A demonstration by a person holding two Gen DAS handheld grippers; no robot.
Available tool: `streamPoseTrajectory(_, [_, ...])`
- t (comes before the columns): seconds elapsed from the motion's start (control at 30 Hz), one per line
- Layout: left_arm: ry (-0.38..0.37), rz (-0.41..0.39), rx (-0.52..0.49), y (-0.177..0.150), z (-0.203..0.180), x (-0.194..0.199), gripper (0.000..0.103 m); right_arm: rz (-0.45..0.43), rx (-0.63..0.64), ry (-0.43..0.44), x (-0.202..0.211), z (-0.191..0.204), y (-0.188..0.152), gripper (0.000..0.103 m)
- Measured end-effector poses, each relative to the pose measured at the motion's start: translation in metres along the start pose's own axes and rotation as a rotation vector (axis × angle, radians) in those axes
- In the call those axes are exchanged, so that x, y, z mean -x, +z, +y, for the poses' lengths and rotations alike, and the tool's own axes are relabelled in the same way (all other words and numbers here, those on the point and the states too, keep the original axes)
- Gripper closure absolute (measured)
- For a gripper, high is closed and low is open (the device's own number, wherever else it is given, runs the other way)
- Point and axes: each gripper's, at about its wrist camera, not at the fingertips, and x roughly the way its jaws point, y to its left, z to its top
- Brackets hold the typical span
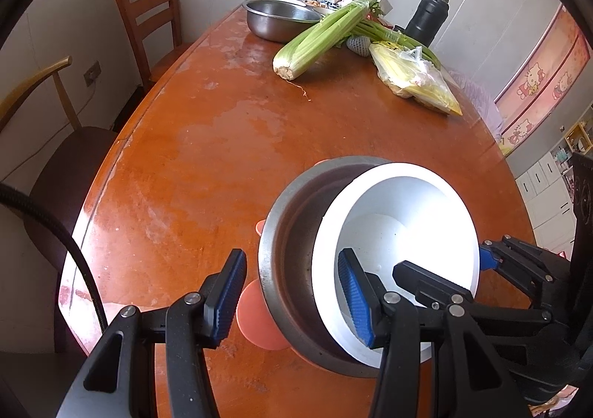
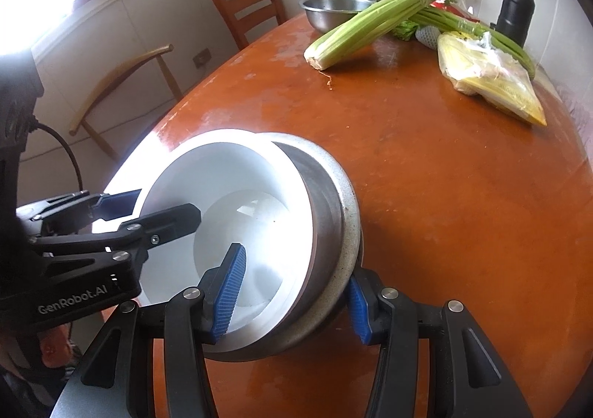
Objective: Organize plates and bowls
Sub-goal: 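Lower the steel bowl onto the steel tray and open the left gripper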
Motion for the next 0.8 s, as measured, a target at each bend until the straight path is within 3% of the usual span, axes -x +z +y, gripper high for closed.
streamPoseTrajectory(0.2, [0.003, -0.009, -0.003, 0.000, 0.001, 0.005, 0.052, -0.010, 0.025, -0.045, -0.002, 0.003, 0.000, 0.050])
streamPoseTrajectory(0.8, [0.002, -0.039, 0.005, -0.004, -0.002, 0.019, 0.050, -0.054, -0.016, -0.036, 0.013, -0.004, 0.000, 0.046])
